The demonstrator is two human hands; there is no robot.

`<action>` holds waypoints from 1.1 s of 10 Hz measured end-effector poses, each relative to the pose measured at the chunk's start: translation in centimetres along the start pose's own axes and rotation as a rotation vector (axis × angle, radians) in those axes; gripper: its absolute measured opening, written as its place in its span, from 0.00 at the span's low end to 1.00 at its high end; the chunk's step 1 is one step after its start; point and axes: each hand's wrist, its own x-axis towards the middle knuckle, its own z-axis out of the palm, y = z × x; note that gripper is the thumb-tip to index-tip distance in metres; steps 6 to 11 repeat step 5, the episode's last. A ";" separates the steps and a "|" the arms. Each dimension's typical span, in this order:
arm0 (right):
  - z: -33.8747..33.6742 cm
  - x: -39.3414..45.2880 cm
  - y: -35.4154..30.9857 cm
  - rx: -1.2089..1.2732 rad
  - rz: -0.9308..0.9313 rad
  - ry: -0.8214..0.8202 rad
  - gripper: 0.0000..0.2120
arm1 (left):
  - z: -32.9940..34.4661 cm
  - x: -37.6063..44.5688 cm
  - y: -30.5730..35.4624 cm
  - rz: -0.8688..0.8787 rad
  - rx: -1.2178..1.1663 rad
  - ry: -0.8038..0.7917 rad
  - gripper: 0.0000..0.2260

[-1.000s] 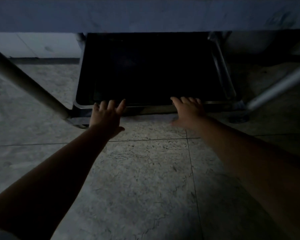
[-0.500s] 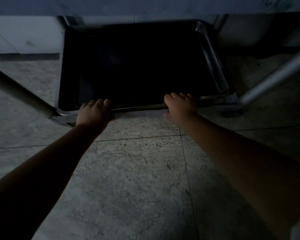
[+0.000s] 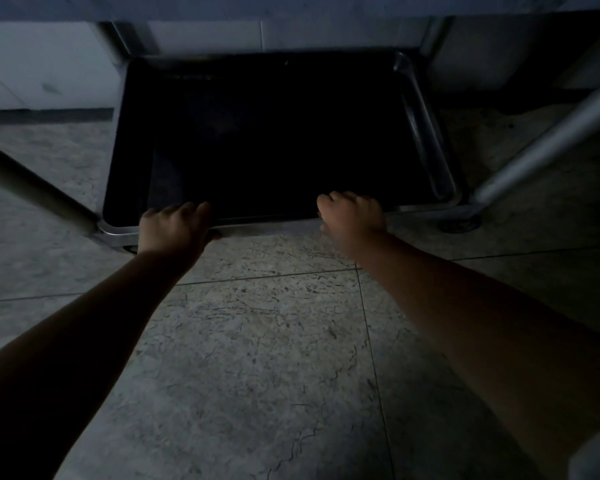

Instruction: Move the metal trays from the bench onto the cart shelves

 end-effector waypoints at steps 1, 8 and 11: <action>-0.1 0.1 -0.2 0.001 0.022 0.000 0.10 | 0.4 0.3 -0.2 -0.013 0.023 -0.006 0.19; -6.8 -4.4 0.4 0.127 0.081 -0.283 0.54 | -7.9 -4.4 3.9 -0.252 -0.145 -0.281 0.48; -6.8 -4.4 0.4 0.127 0.081 -0.283 0.54 | -7.9 -4.4 3.9 -0.252 -0.145 -0.281 0.48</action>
